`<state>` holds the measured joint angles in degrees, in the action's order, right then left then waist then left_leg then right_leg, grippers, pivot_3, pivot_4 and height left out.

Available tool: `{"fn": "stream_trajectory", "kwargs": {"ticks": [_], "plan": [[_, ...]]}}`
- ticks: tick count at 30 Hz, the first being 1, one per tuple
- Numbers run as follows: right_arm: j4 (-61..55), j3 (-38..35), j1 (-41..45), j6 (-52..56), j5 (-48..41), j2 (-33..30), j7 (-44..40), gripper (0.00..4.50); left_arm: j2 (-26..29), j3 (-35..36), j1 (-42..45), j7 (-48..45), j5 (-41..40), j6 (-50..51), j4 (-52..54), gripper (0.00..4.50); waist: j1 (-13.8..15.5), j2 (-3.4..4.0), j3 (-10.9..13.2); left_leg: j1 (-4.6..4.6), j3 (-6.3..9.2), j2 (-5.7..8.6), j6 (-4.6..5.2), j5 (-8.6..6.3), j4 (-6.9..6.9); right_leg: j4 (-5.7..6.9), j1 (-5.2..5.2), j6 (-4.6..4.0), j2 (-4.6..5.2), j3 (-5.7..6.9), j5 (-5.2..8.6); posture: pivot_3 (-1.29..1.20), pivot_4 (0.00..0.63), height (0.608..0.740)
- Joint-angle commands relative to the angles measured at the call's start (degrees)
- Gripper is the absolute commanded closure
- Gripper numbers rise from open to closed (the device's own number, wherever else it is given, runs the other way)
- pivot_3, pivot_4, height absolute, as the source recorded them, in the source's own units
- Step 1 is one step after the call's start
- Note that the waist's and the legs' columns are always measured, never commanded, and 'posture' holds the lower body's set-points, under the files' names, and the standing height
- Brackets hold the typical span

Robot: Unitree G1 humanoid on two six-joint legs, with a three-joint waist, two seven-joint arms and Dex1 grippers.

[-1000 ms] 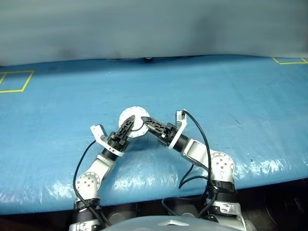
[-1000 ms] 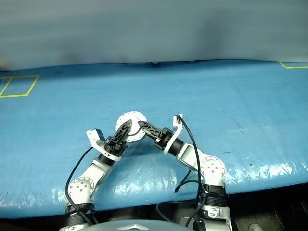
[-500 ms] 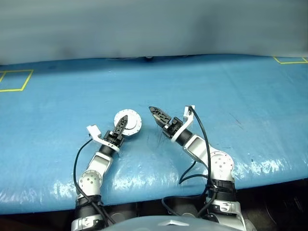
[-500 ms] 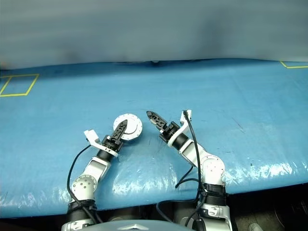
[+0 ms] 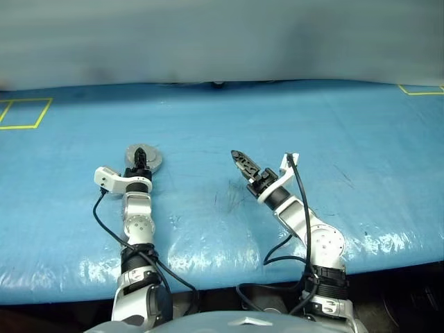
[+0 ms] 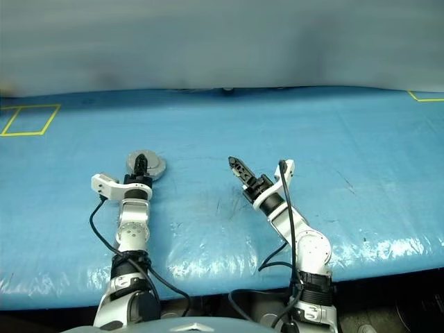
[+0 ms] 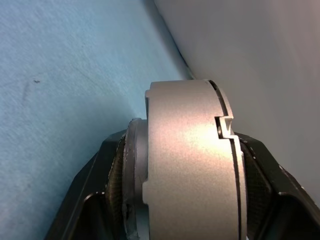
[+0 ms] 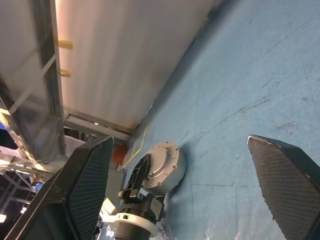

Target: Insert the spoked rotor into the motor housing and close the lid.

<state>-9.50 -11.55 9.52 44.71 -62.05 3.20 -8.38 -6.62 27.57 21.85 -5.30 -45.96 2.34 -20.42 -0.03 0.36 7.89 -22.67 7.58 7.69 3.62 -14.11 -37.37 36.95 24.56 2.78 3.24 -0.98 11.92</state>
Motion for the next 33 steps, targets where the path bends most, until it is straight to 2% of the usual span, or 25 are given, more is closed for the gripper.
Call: {"fn": "stream_trajectory", "kwargs": {"ticks": [1,2,3,8,18,21,23,27,33], "plan": [[-2.1,1.0,-0.3,-0.6,0.2,0.0,-0.5,0.03,0.0,-1.0,1.0,-1.9,0.2,0.8,-0.1,1.73,-0.1,0.00,0.0,0.01,0.00,-0.01,-0.01,0.01,-0.01,0.01,-0.01,0.00,-0.01,0.00,-0.01,0.00,0.150,0.740],[-2.0,1.1,-0.4,-0.8,0.5,0.0,-0.5,0.03,0.3,-1.2,0.6,-2.0,0.6,1.2,-0.1,1.73,-0.1,0.00,0.0,0.01,0.00,-0.01,-0.02,0.01,-0.02,0.02,-0.01,-0.01,-0.01,0.00,-0.02,0.00,0.150,0.740],[-2.0,1.1,-0.5,-1.0,0.7,0.0,-0.5,0.00,0.5,-1.2,0.1,-1.7,1.2,1.1,0.1,1.51,-0.2,0.00,0.0,0.01,0.00,-0.01,-0.02,0.02,-0.03,0.03,-0.02,-0.01,-0.02,0.00,-0.03,0.00,0.150,0.740],[-1.5,1.5,-0.8,-0.7,1.3,-0.3,-0.6,0.00,2.3,-1.5,-2.2,2.5,9.6,-4.6,1.4,0.04,-0.7,0.02,-0.1,0.06,-0.01,-0.02,-0.02,0.02,-0.04,0.04,-0.03,-0.01,-0.03,-0.03,-0.04,0.00,0.150,0.740],[-0.1,2.2,0.2,-0.8,2.8,-1.0,-1.3,0.00,5.1,-2.3,-6.7,6.3,18.7,-12.1,6.1,0.01,-0.5,0.01,-0.1,0.09,-0.06,-0.17,-0.14,0.08,-0.02,0.06,-0.01,-0.14,-0.19,-0.07,-0.16,0.00,0.150,0.740],[-1.4,4.2,-0.1,-6.3,8.9,-2.0,-4.2,0.00,6.3,-3.2,-7.1,4.0,19.6,-14.4,6.7,0.01,-0.5,0.01,-0.1,0.09,-0.07,-0.16,-0.14,0.09,-0.05,0.05,0.00,-0.12,-0.19,-0.07,-0.20,0.00,0.150,0.740],[-2.3,6.4,-0.6,-12.5,15.5,-3.4,-6.7,0.00,7.2,-5.4,-7.8,-1.7,19.4,-15.4,7.9,0.01,-0.5,0.01,-0.1,0.09,-0.06,-0.16,-0.15,0.09,-0.08,0.04,0.02,-0.10,-0.19,-0.04,-0.22,0.00,0.150,0.740],[-2.1,8.9,-1.8,-25.0,28.0,-7.6,-10.3,0.00,11.5,-14.3,-11.0,-16.5,21.6,-16.2,11.5,0.01,-0.5,0.02,-0.1,0.10,-0.07,-0.12,-0.14,0.08,-0.11,0.00,0.05,-0.08,-0.19,-0.02,-0.23,0.00,0.150,0.740],[0.1,9.0,-2.5,-30.1,36.5,-15.3,-13.9,0.00,16.4,-22.9,-13.7,-29.4,22.3,-13.3,14.7,0.01,-0.7,0.02,-0.1,0.16,-0.12,-0.17,-0.16,0.09,-0.11,0.00,0.01,-0.09,-0.23,-0.09,-0.29,0.00,0.150,0.740]]}}
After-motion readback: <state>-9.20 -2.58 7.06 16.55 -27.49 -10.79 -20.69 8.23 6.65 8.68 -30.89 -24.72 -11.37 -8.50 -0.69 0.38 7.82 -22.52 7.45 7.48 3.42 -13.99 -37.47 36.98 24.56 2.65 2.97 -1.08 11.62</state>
